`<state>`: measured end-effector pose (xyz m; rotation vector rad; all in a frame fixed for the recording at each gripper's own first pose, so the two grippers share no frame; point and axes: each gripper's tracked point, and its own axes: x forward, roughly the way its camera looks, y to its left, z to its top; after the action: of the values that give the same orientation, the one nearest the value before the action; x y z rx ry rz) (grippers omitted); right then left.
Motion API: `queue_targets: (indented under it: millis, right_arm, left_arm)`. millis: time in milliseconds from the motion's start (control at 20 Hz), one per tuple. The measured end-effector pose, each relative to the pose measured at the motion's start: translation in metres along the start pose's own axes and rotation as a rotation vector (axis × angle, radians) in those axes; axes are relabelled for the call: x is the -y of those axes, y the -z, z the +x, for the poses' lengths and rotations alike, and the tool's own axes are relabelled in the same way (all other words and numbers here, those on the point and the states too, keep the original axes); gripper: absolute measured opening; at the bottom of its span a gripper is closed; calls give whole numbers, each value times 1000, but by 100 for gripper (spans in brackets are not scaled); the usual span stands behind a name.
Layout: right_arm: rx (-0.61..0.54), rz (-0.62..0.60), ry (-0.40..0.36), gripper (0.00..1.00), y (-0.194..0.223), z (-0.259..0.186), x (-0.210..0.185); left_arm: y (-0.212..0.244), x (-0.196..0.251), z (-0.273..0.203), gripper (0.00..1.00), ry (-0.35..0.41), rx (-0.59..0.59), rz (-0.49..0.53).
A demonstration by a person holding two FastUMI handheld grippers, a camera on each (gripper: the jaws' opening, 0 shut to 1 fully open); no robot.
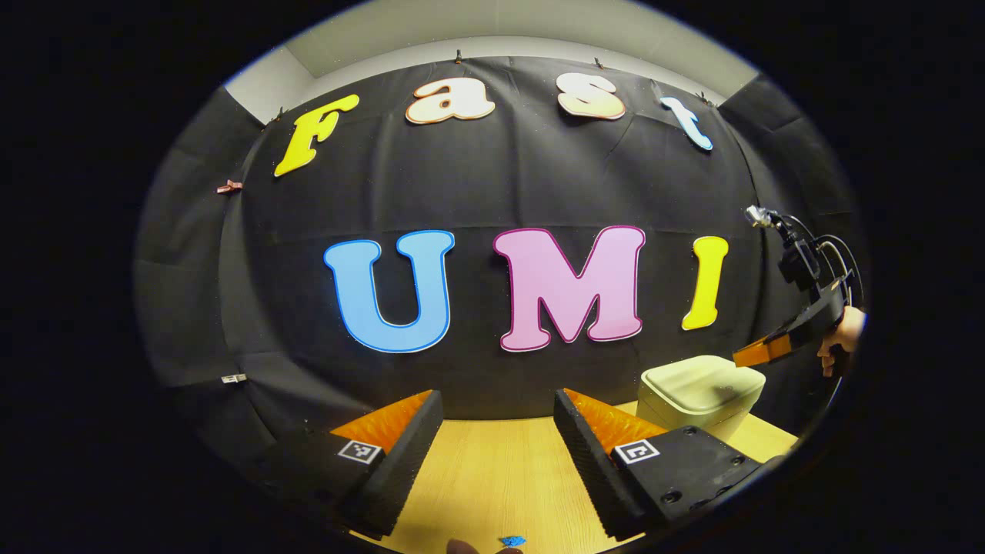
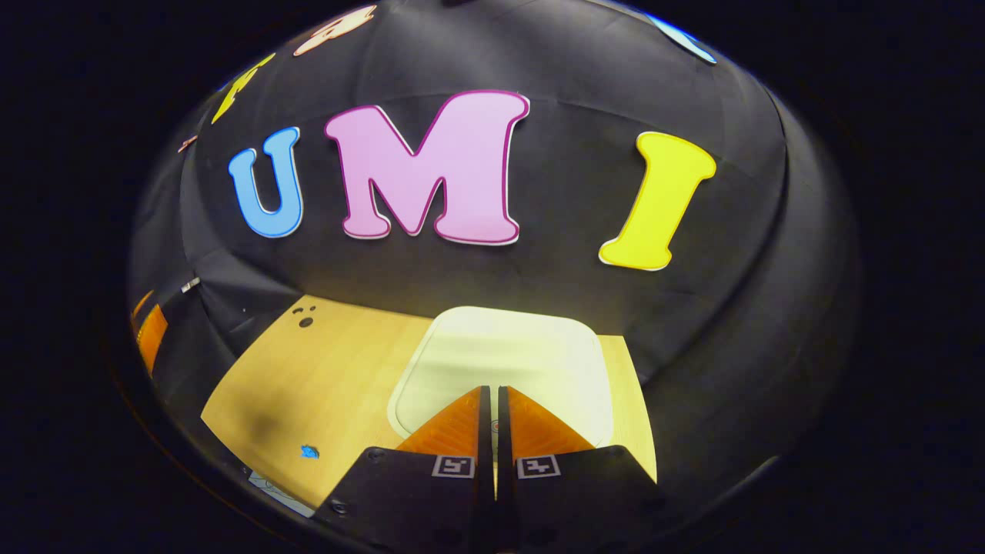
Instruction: Press the lid of the desktop garbage bin to open it, pick up the crumpled paper on the desktop and throw it into the bin, then pick up the pop can on the desktop and drop it into the bin, and finally close the garbage bin lid.
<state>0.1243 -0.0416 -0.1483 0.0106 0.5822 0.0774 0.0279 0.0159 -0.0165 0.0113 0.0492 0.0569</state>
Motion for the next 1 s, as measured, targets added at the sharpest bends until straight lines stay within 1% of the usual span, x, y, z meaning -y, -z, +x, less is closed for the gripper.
queue_targets:
  millis: [50, 200, 400, 750, 900, 1000]
  right_arm:
    - [-14, 1, -2, 5, 5, 6, -1]
    - [-43, -5, 8, 5, 18, 17, 2]
    - [-88, -10, 0, 5, 34, 23, 2]
    - [-63, 46, 9, 6, 37, 25, 4]
    - [-41, 23, 3, 6, 36, 23, 3]
    - [-1, 30, 0, 6, 27, 22, 3]
  left_arm:
    - [-1, 0, 1, 94, -1, 0, -1]
    - [4, -2, 0, 94, -7, -7, -1]
    - [7, -3, -1, 94, -13, -18, -2]
    - [7, 0, -5, 94, -17, -25, 4]
    - [7, 3, -7, 94, -15, -24, 0]
    - [4, 5, -7, 94, -12, -19, 6]
